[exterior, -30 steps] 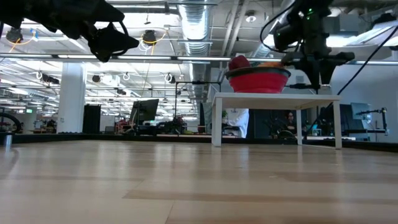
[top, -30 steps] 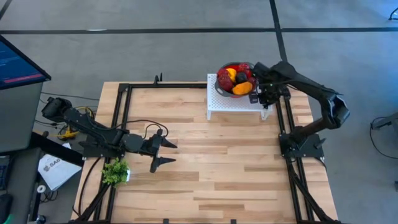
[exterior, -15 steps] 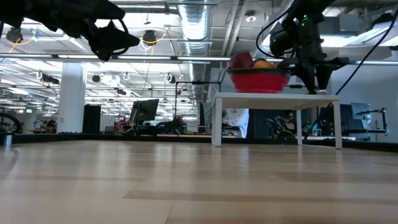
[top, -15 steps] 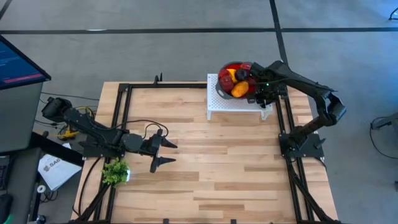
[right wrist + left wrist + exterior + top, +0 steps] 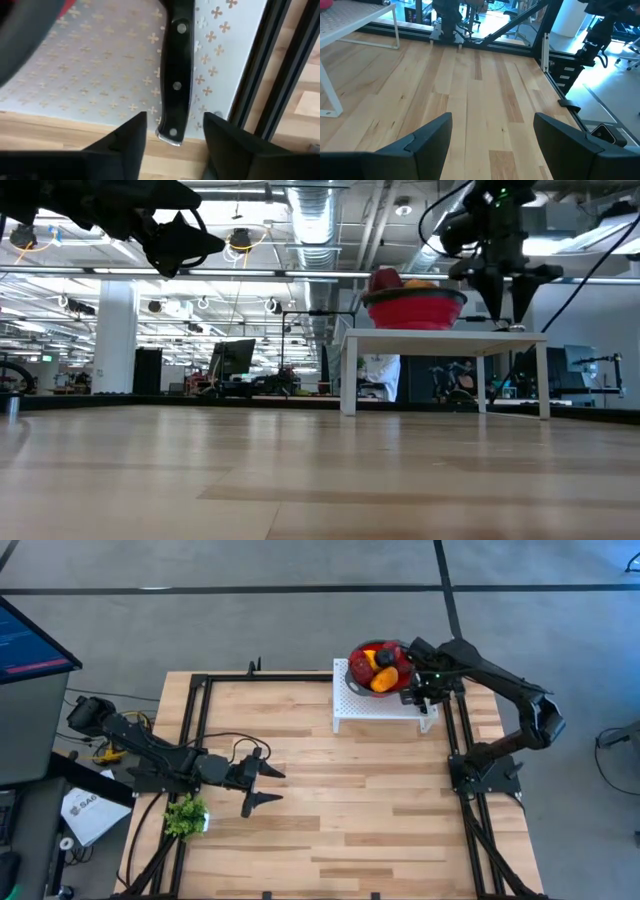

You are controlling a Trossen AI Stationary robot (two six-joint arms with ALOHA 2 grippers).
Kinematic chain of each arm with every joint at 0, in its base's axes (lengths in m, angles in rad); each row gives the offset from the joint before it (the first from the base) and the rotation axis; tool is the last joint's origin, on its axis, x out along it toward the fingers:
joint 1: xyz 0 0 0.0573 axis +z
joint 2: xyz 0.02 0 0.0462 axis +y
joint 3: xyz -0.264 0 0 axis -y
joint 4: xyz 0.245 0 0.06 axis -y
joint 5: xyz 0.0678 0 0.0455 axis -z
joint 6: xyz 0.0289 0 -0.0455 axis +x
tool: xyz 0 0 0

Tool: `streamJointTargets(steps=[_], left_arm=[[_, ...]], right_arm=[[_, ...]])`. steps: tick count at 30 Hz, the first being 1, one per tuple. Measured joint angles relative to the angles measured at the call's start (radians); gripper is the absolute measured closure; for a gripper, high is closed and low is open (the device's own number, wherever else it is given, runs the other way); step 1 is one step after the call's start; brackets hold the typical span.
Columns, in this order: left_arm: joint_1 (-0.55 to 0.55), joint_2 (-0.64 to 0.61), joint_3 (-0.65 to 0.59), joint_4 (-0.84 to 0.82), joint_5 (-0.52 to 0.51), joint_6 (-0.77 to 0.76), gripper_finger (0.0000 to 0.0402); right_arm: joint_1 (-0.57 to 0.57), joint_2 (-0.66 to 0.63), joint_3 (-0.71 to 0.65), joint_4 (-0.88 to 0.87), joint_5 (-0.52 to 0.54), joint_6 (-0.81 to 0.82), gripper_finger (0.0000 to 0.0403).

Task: Pick & Place Fruit
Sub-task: Adjust the orange strainer bowl on the shelf

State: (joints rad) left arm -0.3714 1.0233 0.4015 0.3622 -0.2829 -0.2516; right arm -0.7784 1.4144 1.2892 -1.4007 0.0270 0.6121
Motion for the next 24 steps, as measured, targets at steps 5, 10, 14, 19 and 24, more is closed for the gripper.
streamJointTargets(steps=[5,10,14,19,24], left_arm=[[0.000,0.000,0.000,0.000,0.000,0.000,0.0129],[0.000,0.000,0.000,0.004,0.000,0.000,0.0129],[0.000,0.000,0.000,0.007,0.000,0.000,0.0129],[0.000,0.000,0.000,0.013,0.000,0.000,0.0129],[0.000,0.000,0.000,0.014,0.000,0.000,0.0129]], right_arm=[[0.000,-0.079,0.000,-0.015,-0.001,-0.042,0.0173],[-0.001,-0.175,0.000,0.057,0.126,0.009,0.0182],[-0.001,-0.206,0.000,0.177,0.214,0.040,0.0232],[-0.002,-0.161,0.000,0.292,0.216,0.033,0.0329],[-0.003,-0.083,0.000,0.335,0.258,0.054,0.0396]])
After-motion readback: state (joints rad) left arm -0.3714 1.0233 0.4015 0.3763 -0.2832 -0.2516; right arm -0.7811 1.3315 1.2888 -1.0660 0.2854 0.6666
